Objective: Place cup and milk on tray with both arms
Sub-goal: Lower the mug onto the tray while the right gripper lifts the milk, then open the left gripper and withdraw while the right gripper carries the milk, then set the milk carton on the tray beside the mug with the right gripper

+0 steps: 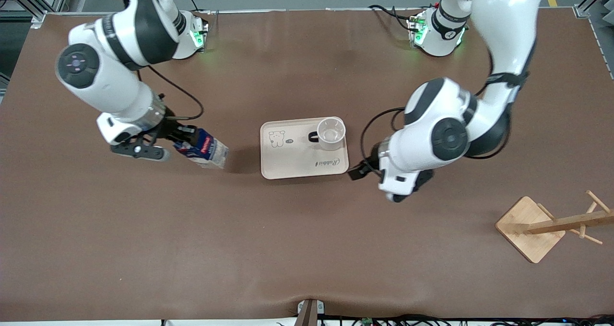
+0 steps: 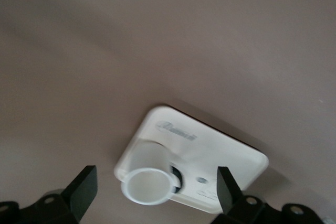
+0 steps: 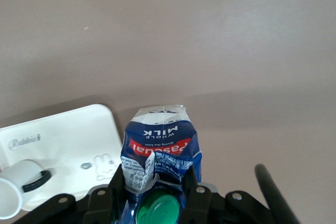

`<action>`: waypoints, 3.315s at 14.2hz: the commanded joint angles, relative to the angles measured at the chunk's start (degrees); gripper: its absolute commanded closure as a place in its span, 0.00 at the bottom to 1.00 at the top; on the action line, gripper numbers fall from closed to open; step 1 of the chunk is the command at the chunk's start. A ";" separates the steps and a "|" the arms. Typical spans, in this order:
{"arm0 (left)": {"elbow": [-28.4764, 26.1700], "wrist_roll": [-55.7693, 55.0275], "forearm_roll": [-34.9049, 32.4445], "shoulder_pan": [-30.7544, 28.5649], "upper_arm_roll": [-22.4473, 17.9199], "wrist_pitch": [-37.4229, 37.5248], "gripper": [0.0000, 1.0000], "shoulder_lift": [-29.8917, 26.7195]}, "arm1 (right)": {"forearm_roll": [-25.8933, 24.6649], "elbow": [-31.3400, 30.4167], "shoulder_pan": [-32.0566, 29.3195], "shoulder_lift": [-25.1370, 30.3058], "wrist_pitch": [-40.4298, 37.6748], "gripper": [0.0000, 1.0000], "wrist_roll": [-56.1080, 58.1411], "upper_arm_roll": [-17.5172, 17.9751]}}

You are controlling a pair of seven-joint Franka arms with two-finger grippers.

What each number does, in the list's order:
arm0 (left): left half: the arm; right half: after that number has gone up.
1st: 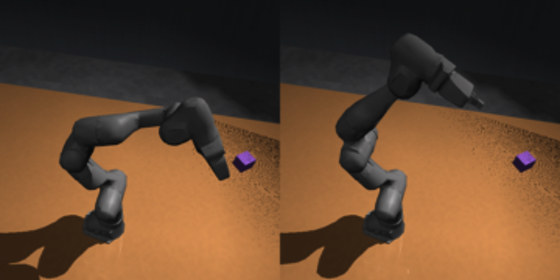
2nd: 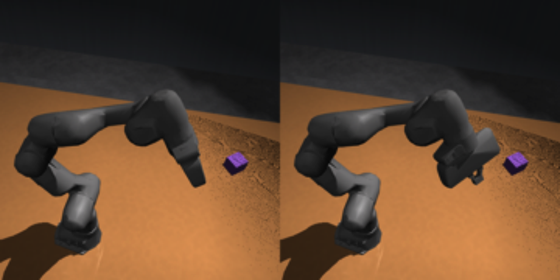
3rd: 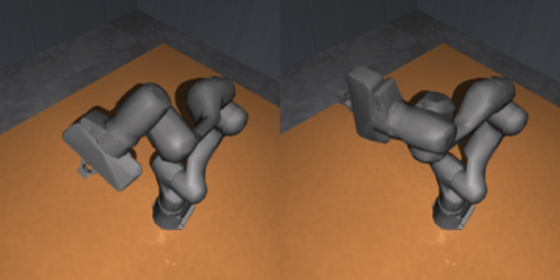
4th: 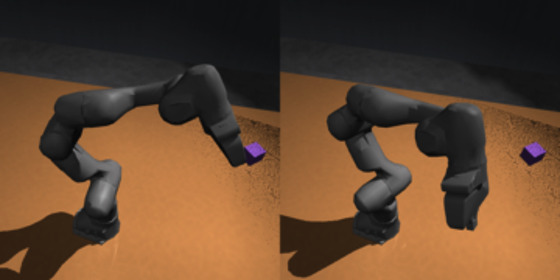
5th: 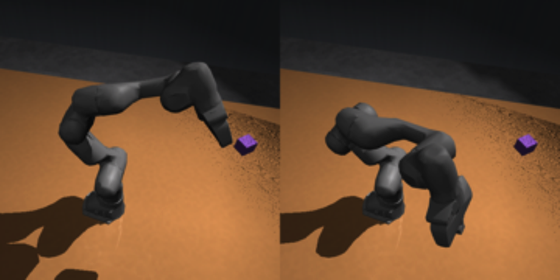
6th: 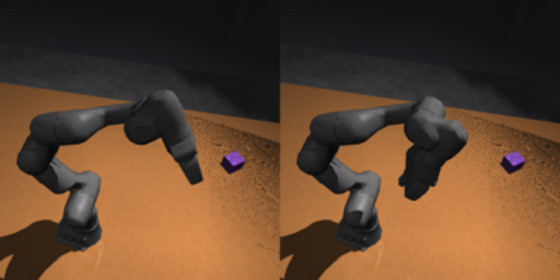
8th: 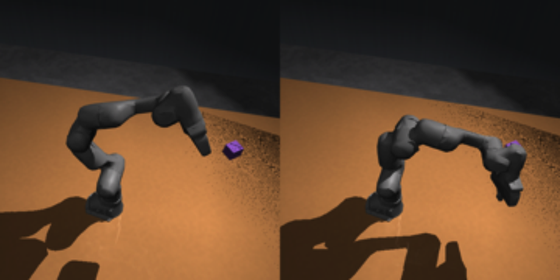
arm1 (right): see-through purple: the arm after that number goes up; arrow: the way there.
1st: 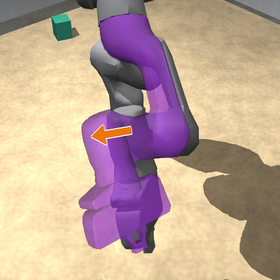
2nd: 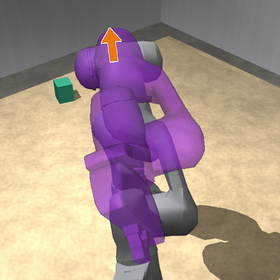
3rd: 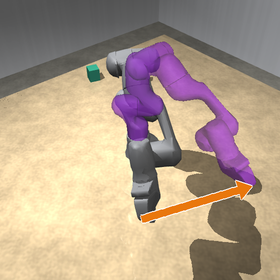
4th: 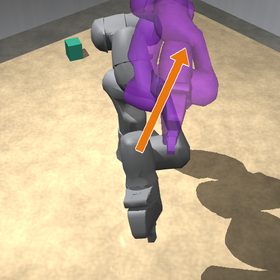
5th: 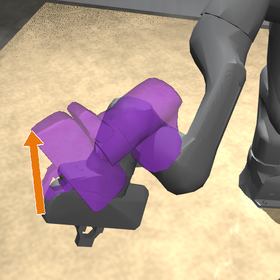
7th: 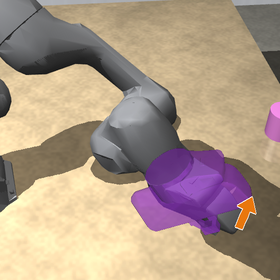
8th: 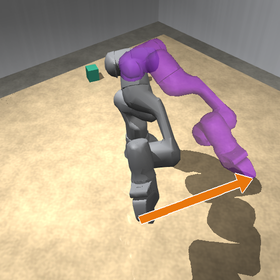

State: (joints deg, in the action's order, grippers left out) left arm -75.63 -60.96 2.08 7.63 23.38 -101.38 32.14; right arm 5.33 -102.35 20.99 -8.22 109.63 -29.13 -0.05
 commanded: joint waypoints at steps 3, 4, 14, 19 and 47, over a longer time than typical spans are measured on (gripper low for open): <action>-1.53 8.46 -6.91 -6.29 -0.09 6.54 0.00 -6.90 | 0.30 3.64 7.73 -6.27 1.29 1.00 -5.05 -0.74; -1.53 11.80 -7.00 -7.96 -0.17 8.46 0.00 -8.22 | 0.30 4.08 9.58 -7.41 1.64 1.00 -6.01 -0.74; -1.27 39.77 -7.17 -25.20 -0.17 15.33 0.00 -19.57 | 0.12 4.17 17.06 -11.90 5.86 1.00 -10.94 -0.82; -1.27 41.36 -10.95 -25.65 -0.09 16.04 0.00 -23.78 | -0.32 4.17 18.38 -13.13 7.78 0.57 -10.86 -0.82; -15.33 52.96 -3.83 -14.13 -16.70 14.90 0.00 -38.03 | -4.89 32.65 7.84 -7.69 -18.03 0.00 -10.94 -1.00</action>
State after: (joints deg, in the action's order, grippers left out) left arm -90.09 -7.28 -2.03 -6.12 6.46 -85.71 -4.76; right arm 2.02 -69.04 28.95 -18.55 94.09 -39.11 -1.34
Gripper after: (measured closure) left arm 0.000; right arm 0.000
